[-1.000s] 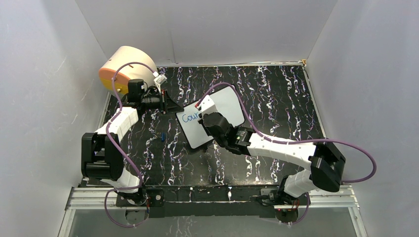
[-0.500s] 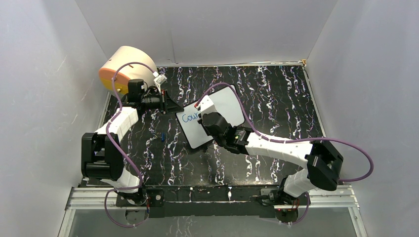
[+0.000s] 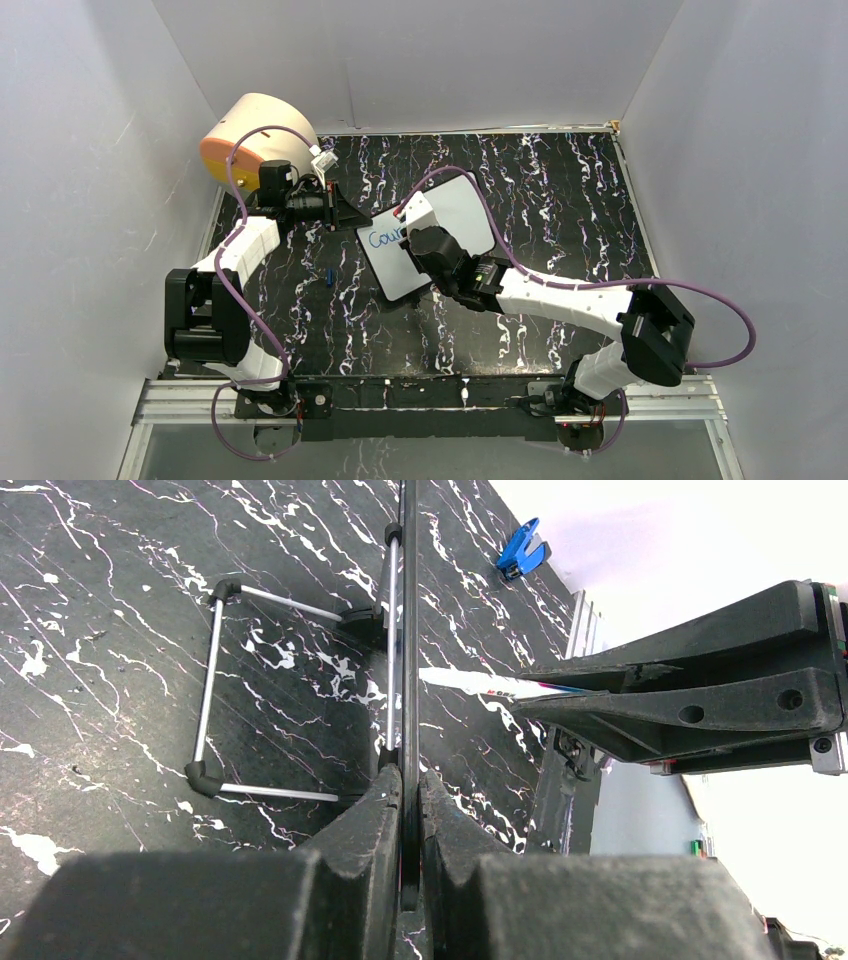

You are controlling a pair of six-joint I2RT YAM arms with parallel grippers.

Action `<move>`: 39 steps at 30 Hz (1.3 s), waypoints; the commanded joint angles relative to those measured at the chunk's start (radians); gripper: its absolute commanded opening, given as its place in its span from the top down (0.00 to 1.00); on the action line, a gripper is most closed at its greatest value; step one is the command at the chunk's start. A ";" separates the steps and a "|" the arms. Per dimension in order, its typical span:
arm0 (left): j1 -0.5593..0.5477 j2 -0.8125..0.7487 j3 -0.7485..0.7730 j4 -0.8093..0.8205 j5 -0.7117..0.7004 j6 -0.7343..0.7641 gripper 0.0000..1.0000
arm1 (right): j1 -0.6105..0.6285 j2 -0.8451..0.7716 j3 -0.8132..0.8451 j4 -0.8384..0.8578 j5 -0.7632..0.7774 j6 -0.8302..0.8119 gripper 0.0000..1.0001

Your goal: Write a sentence on the whiteboard

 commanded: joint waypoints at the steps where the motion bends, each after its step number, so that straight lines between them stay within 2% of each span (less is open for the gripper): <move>1: -0.004 0.016 0.002 -0.053 -0.020 0.028 1.00 | -0.005 0.004 0.032 0.051 0.003 -0.007 1.00; 22: -0.004 0.019 0.004 -0.053 -0.023 0.027 1.00 | -0.004 0.008 0.028 -0.031 -0.064 0.011 1.00; 31: -0.006 0.019 0.004 -0.053 -0.020 0.028 1.00 | -0.005 0.002 0.026 -0.088 -0.035 0.014 1.00; 39: -0.007 0.017 0.002 -0.053 -0.021 0.028 1.00 | -0.007 -0.012 0.015 -0.056 0.000 0.013 1.00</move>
